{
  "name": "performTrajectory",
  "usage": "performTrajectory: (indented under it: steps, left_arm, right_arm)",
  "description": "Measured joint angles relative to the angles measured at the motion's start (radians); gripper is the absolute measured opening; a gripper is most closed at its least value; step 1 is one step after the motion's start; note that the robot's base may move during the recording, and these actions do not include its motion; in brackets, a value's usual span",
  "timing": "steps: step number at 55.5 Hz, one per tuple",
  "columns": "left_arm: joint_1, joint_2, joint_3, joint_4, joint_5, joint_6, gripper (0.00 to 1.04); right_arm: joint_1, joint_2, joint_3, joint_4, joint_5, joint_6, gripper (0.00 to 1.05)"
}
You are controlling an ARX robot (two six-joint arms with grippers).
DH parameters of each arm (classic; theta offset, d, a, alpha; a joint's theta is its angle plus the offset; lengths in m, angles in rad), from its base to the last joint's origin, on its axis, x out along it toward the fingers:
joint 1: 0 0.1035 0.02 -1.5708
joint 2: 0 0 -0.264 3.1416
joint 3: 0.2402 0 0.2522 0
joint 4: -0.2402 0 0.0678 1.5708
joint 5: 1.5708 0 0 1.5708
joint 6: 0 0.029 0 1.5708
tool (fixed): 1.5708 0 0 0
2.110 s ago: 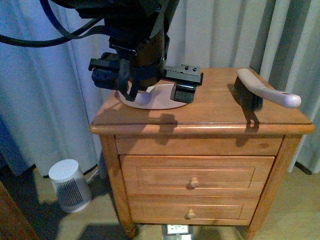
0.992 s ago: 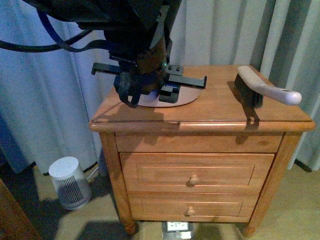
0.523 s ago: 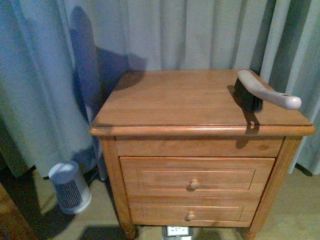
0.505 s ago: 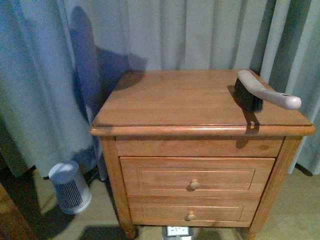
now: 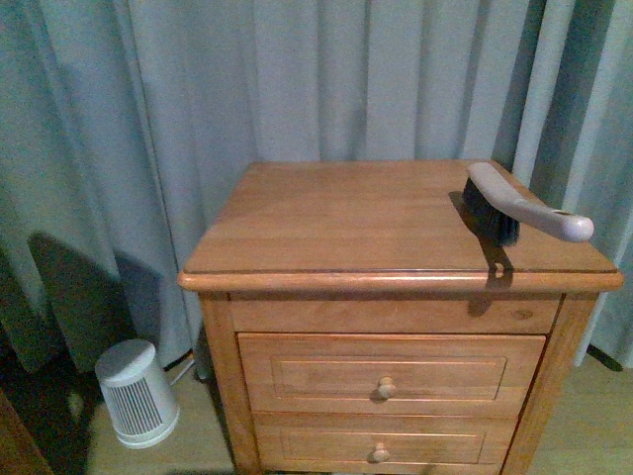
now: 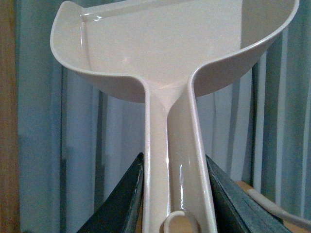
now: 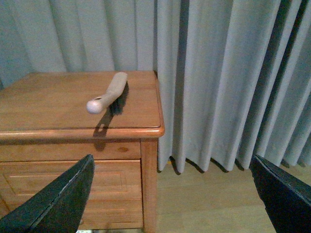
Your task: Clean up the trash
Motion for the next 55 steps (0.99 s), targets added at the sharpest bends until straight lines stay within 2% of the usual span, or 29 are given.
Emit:
performTrajectory:
  steps: [12,14,16,19,25,35,55]
  left_arm:
    - [0.009,-0.013,-0.032,-0.013,0.006,-0.021,0.29]
    - [0.01,-0.014,-0.032,-0.013,0.006,-0.021,0.29]
    - [0.01,-0.014,-0.032,-0.013,0.008,-0.021,0.29]
    - [0.01,-0.015,-0.032,-0.013,0.006,-0.022,0.29]
    - [0.011,-0.015,-0.032,-0.013,0.009,-0.022,0.29]
    - [0.011,-0.016,-0.032,-0.013,0.006,-0.022,0.29]
    - [0.011,-0.016,-0.032,-0.013,0.007,-0.023,0.29]
  right_arm:
    - [0.0,0.0,0.0,0.0,0.0,0.0,0.97]
    - [0.009,0.007,0.001,-0.007,0.029,-0.01,0.97]
    - [0.043,0.047,0.014,-0.018,0.127,-0.047,0.97]
    - [0.078,0.148,0.051,0.012,0.217,-0.072,0.97]
    - [0.109,0.386,0.183,0.069,0.22,-0.066,0.97]
    - [0.141,0.749,0.458,0.085,0.166,-0.013,0.97]
    - [0.137,1.353,0.933,-0.096,0.165,0.138,0.97]
